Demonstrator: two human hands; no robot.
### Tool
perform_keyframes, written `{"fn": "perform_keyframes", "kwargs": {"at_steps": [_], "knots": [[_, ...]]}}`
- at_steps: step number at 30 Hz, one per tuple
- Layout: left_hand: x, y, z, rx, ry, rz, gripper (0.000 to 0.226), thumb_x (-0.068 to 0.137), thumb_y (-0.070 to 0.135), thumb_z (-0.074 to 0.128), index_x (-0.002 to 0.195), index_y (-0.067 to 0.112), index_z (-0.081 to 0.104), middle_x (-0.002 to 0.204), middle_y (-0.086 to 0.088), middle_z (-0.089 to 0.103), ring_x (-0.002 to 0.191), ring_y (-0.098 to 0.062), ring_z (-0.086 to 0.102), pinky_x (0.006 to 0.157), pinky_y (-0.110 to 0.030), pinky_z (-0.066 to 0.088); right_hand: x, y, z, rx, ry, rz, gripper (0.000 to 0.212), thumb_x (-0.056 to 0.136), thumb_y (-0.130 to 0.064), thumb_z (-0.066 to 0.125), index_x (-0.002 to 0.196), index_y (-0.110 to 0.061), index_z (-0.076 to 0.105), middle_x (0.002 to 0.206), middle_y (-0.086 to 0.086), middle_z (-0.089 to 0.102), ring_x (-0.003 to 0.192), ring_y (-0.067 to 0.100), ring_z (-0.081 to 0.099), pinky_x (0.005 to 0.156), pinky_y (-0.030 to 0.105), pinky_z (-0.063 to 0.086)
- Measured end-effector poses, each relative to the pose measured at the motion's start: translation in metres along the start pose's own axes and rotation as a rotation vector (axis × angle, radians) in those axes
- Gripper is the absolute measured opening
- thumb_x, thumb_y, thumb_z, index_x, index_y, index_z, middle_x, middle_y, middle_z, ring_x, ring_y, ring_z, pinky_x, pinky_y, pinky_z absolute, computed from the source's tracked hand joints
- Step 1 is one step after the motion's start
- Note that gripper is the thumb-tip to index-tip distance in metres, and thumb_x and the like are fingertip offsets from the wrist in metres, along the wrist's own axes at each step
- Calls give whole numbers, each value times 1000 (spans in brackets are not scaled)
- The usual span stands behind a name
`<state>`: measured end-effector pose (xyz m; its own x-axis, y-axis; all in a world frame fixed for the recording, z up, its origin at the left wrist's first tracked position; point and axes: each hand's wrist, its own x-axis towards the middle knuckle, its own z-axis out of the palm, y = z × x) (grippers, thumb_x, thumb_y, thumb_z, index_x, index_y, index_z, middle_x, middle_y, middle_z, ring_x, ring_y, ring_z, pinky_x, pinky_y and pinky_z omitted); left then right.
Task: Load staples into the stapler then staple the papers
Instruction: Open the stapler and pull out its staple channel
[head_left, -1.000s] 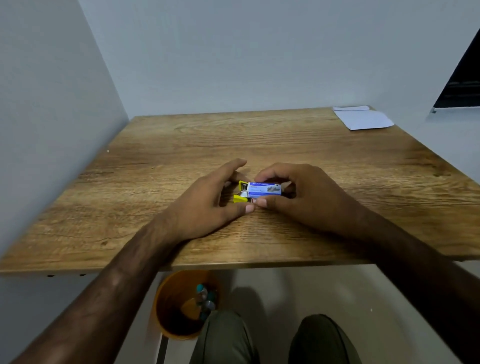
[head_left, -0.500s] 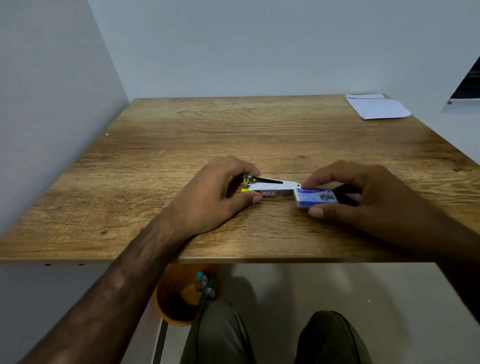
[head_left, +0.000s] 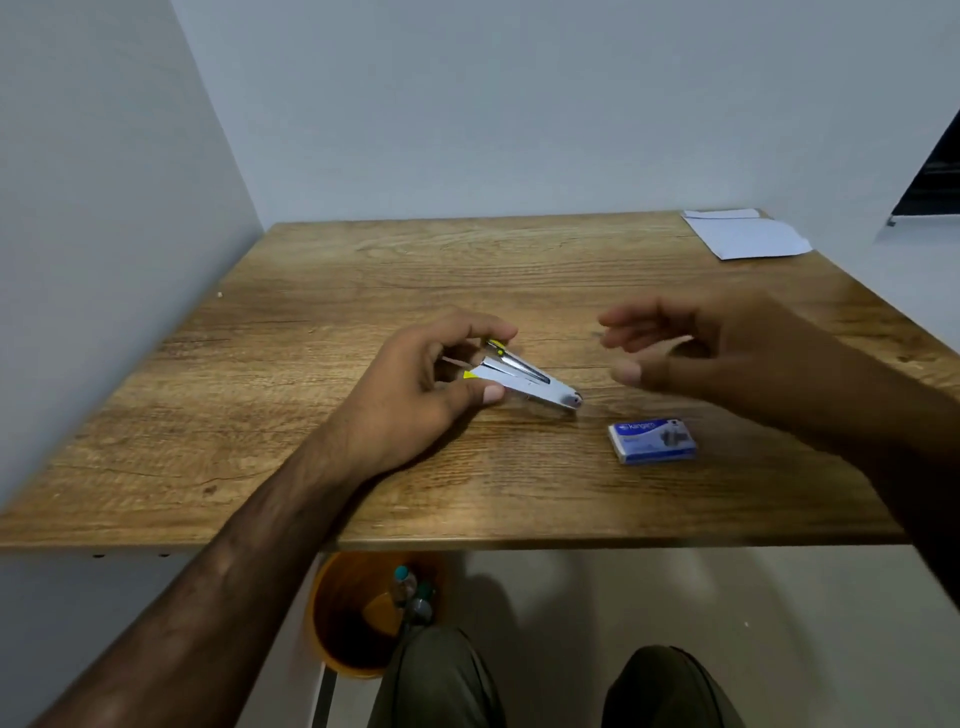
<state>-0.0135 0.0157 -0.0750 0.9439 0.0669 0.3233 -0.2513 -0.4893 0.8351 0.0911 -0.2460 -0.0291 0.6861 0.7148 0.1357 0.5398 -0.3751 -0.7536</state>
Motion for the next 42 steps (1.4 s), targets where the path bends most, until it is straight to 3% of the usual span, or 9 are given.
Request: {"fn": "perform_keyframes", "kwargs": {"at_steps": [3, 6, 9, 13, 16, 19, 25, 35, 42], "knots": [[10, 10, 1, -51, -25, 4, 53, 78, -13, 75, 124, 13, 68, 109, -5, 72, 98, -24, 67, 93, -43, 56, 29, -9, 11, 225, -173, 84, 54, 74, -41, 81, 124, -31, 66, 108, -8, 78, 104, 4, 71, 97, 32, 53], [20, 24, -3, -29, -85, 79, 57, 77, -18, 73, 125, 12, 67, 110, -13, 72, 102, -30, 68, 93, -46, 56, 50, -15, 26, 265, -273, 49, 51, 85, -21, 79, 131, -34, 63, 105, 7, 79, 98, 14, 72, 86, 34, 52], [27, 33, -8, -25, -124, 105, 58, 76, -19, 73, 127, 9, 66, 116, -10, 70, 105, -29, 68, 92, -40, 59, 59, -16, 32, 325, -268, 19, 58, 80, -10, 82, 131, -32, 64, 99, 21, 75, 87, 25, 72, 79, 29, 56], [29, 29, -2, -135, 5, 28, 66, 74, -22, 74, 131, 9, 60, 130, -16, 61, 95, -26, 66, 88, -41, 59, 63, -9, 37, 432, -164, -16, 46, 74, -1, 84, 117, -12, 72, 100, 31, 73, 87, 32, 71, 86, 47, 58], [28, 19, 4, -229, 110, -58, 53, 80, -8, 77, 128, 11, 64, 118, -13, 70, 88, -12, 68, 84, -32, 59, 64, -4, 42, 500, -62, -8, 40, 73, -1, 85, 111, -8, 74, 98, 26, 76, 94, 38, 75, 87, 52, 59], [25, 15, 13, -327, 57, -78, 30, 91, 11, 72, 120, 14, 71, 108, -16, 76, 91, -19, 72, 81, -40, 62, 65, 1, 46, 526, 35, -23, 33, 71, 1, 85, 102, -8, 74, 90, 20, 78, 81, 29, 76, 75, 44, 64], [32, 11, 28, -258, 200, -73, 16, 95, 11, 67, 107, 2, 69, 106, -22, 71, 84, -35, 74, 63, -43, 63, 63, 11, 54, 629, 109, -5, 27, 75, -1, 83, 99, -7, 73, 88, 16, 79, 77, 22, 76, 62, 32, 61], [32, 11, 32, -27, 175, 52, 21, 97, 39, 57, 107, 20, 58, 99, -4, 67, 85, -38, 70, 71, -62, 57, 58, 9, 58, 640, 102, -20, 20, 80, -1, 79, 98, -11, 74, 85, 10, 79, 77, 18, 77, 64, 31, 61], [33, 11, 32, -25, 220, 73, 20, 99, 35, 54, 102, 16, 58, 94, -13, 66, 82, -44, 67, 67, -64, 57, 58, 6, 61, 647, 112, 31, 16, 82, -2, 78, 97, -4, 73, 80, 7, 78, 72, 14, 75, 60, 30, 59]]}}
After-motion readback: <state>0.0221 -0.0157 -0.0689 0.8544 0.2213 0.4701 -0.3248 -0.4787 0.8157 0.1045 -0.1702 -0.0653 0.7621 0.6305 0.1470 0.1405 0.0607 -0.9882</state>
